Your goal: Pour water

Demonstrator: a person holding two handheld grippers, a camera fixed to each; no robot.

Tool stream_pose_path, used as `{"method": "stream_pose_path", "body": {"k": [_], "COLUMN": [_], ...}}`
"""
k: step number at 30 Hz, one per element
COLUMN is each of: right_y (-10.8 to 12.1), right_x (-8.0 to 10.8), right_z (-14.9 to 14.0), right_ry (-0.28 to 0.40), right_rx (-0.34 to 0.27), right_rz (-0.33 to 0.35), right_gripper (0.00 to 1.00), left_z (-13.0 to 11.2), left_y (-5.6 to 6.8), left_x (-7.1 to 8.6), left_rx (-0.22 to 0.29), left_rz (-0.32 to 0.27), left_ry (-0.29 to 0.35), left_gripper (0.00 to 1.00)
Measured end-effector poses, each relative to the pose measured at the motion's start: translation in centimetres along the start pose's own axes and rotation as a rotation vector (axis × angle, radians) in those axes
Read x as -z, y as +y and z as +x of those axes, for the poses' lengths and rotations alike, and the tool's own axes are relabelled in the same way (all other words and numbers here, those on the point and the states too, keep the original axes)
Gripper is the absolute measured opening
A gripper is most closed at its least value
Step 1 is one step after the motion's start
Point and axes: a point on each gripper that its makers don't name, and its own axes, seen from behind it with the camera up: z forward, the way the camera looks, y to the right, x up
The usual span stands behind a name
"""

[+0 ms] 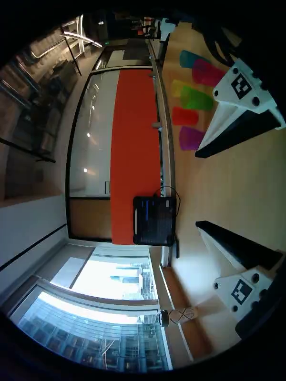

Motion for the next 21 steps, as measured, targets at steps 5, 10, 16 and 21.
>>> {"method": "stream_pose_path", "body": {"k": [5,10,16,21], "right_y": [0.1,0.3,0.6,0.7], "right_x": [0.0,0.0,-0.2,-0.3], "right_z": [0.7,2.8,5.5,8.0], "right_ry": [-0.006,0.0,0.008,0.007], "right_rx": [-0.012,-0.021,-0.003,0.008], "right_rz": [0.006,0.016,0.026,0.038], "right_gripper": [1.0,1.0,1.0,1.0], "left_z": [1.3,2.5,4.2,5.6], "left_y": [-0.4,-0.9,-0.9,-0.7], "left_x": [0.3,0.0,-0.8,-1.7], "left_rx": [0.007,-0.001,-0.021,-0.023], "left_rz": [0.007,0.014,0.0,-0.023], "left_ry": [0.004,-0.014,-0.03,-0.042], "left_gripper": [0.98,0.98,0.98,0.99]}}
